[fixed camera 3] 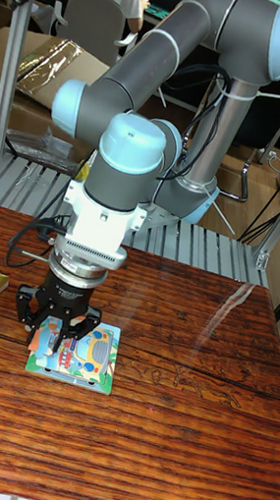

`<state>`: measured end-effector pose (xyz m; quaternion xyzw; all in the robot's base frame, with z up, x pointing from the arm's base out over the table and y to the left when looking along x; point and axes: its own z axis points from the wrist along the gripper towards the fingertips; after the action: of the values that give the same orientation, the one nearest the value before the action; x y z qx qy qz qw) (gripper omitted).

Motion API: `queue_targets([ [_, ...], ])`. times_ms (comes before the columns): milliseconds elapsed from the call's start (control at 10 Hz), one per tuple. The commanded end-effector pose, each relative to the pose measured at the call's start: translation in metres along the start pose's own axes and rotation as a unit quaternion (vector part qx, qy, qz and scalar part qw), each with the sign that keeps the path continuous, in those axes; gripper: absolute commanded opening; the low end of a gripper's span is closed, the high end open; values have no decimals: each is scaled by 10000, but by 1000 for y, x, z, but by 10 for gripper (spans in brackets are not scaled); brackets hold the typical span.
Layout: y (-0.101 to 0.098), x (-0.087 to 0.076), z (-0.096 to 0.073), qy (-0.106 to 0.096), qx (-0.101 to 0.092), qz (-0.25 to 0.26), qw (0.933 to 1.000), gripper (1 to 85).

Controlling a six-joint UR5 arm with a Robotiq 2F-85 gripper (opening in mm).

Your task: Assemble one piece of a puzzle

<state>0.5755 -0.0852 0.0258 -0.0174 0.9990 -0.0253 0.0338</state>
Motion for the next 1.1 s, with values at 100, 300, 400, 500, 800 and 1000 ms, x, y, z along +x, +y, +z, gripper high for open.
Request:
queue_targets([
  [100,7,11,-9,-66,-174,87,9998,97],
  [300,8,12,-5,-128,-188,104,9997,97],
  [400,11,11,-4,-135,-196,158,9996,97],
  [500,13,11,-3,-134,-189,181,9996,97],
  [800,15,11,2,-235,-255,173,9992,90],
  [1000,13,14,9,-281,-208,146,9993,90],
])
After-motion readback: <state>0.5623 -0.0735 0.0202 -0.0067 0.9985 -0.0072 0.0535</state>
